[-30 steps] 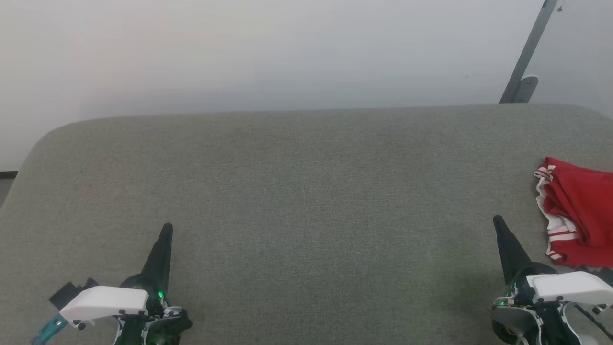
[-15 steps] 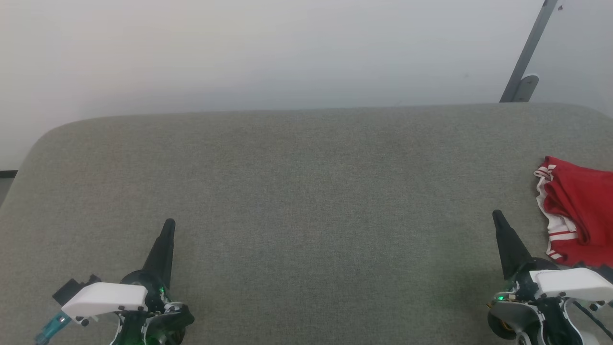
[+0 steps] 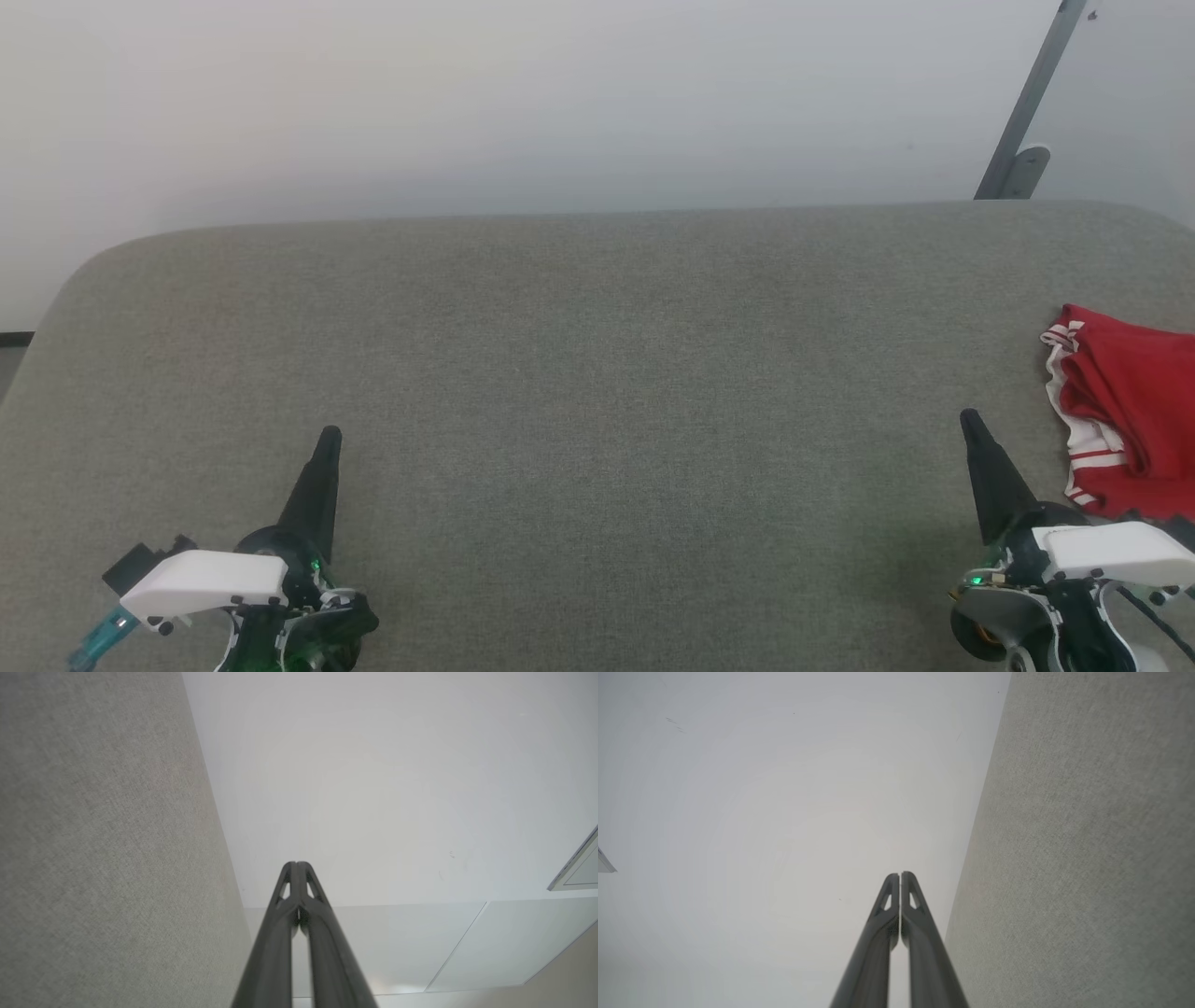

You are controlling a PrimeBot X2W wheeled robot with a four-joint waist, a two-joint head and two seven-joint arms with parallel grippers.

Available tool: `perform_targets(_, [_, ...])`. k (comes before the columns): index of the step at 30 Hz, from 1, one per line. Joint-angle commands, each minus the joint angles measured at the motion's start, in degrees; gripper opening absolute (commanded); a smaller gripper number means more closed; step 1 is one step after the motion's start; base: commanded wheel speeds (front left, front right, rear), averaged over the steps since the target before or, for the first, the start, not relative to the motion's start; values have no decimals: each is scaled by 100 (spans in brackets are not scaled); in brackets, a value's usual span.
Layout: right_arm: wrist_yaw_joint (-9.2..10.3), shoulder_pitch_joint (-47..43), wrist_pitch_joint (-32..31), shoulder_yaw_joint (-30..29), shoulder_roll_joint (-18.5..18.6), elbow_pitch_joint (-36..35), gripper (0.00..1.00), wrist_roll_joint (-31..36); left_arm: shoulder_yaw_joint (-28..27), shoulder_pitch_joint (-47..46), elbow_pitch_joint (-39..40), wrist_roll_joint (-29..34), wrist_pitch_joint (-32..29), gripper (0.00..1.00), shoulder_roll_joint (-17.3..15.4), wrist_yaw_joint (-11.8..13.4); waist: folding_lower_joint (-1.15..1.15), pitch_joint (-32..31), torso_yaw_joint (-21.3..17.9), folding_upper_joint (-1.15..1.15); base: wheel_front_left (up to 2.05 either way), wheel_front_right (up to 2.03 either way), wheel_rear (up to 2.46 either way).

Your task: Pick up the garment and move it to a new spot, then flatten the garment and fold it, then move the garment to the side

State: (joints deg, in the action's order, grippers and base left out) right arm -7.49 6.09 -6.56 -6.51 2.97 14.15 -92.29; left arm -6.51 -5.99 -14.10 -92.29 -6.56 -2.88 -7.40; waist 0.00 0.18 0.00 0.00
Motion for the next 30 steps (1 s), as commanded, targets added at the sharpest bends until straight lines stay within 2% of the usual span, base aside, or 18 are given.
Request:
perform_targets(1, [0,35,-17,-10,-21,-22,0,-22,-17,-60,2,-13,-23,0,16,-16,0,0,0,0,0,0,0])
perform_targets(30, [0,34,-16,-7,-21,-22,0,-23,-14,-60,2,-17,-20,0,15,-16,0,0,0,0,0,0,0])
